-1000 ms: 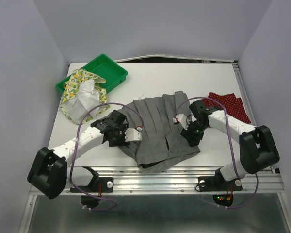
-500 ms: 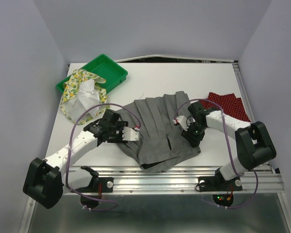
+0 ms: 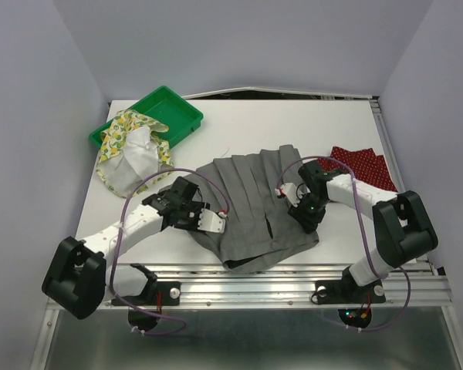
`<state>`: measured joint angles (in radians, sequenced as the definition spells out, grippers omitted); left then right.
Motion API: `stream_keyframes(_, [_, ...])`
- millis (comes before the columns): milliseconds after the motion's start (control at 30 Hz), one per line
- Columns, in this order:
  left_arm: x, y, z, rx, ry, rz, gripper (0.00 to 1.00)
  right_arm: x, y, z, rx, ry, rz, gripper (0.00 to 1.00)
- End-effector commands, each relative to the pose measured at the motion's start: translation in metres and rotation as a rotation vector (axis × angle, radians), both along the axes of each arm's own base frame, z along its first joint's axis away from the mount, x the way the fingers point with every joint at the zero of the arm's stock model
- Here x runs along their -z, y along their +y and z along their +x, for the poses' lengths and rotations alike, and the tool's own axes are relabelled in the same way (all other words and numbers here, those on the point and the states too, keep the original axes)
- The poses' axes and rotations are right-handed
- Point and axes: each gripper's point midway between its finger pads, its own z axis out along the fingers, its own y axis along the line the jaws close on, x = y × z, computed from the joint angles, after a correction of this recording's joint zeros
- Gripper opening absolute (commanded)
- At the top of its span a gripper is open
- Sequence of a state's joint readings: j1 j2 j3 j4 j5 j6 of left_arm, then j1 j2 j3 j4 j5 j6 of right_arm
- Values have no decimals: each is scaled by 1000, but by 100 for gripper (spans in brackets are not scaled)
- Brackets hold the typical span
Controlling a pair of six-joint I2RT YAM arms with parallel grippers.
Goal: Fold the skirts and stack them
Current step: Flatten the skirt out
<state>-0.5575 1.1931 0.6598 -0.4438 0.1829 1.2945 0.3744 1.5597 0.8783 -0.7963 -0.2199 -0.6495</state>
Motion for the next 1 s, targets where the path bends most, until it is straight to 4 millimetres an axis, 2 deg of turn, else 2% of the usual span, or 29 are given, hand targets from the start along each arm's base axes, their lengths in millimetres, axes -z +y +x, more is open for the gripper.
stream_keyframes(0, [10,-1,0,29,-15,17,46,17,-2,6,-6,-6,-22,42])
stream_keyframes(33, [13,-1,2,23,-14,20,40,17,-2,5,-6,-3,-25,41])
stream_keyframes(67, [12,-1,7,-7,-34,14,23,17,-3,5,-7,-5,-27,40])
stream_keyframes(133, [7,5,12,-38,-62,21,1,18,-7,3,-12,-6,-42,37])
stream_keyframes(233, [-8,26,12,-68,-94,25,0,18,-14,-3,-28,-13,-66,35])
stream_keyframes(300, [-8,45,4,-45,-102,74,0,18,-18,-5,-33,-22,-78,32])
stream_keyframes(333, [-15,58,-3,-53,-120,85,0,19,-19,-7,-39,-19,-83,32])
stream_keyframes(400, [-12,70,-15,-26,-130,114,0,21,-23,-12,-48,-9,-97,29])
stream_keyframes(433, [-19,72,-18,12,-179,123,0,22,-25,-13,-59,-10,-102,28])
stream_keyframes(467, [-9,78,-30,33,-160,144,0,23,-26,-14,-62,-10,-105,27])
stream_keyframes(567, [-5,86,-35,65,-231,175,0,21,-24,-19,-73,8,-90,27])
stream_keyframes(600, [4,89,-37,62,-247,183,0,11,-16,-22,-82,28,-44,33])
stream_keyframes(633, [7,91,-36,55,-259,187,6,4,-10,-21,-86,29,-12,38])
stream_keyframes(667, [7,91,-34,33,-268,177,13,-5,-3,-20,-93,28,27,45])
stream_keyframes(700, [3,89,-29,10,-288,159,24,-28,14,-16,-93,9,114,55])
stream_keyframes(733, [-3,87,-27,-7,-294,143,32,-38,22,-13,-90,10,154,59])
stream_keyframes(767, [-18,81,-23,-43,-299,91,36,-56,31,-9,-91,-24,207,61])
stream_keyframes(800, [-24,78,-22,-59,-291,68,39,-72,44,-7,-95,-30,279,62])
stream_keyframes(833, [-33,75,-20,-77,-290,40,40,-85,50,-3,-90,-45,312,61])
stream_keyframes(867, [-53,66,-15,-123,-294,-33,41,-107,59,8,-86,-84,350,60])
stream_keyframes(933, [-66,58,-11,-165,-256,-86,41,-123,68,17,-73,-110,390,57])
stream_keyframes(967, [-70,52,-12,-176,-225,-122,42,-133,72,28,-67,-148,405,56])
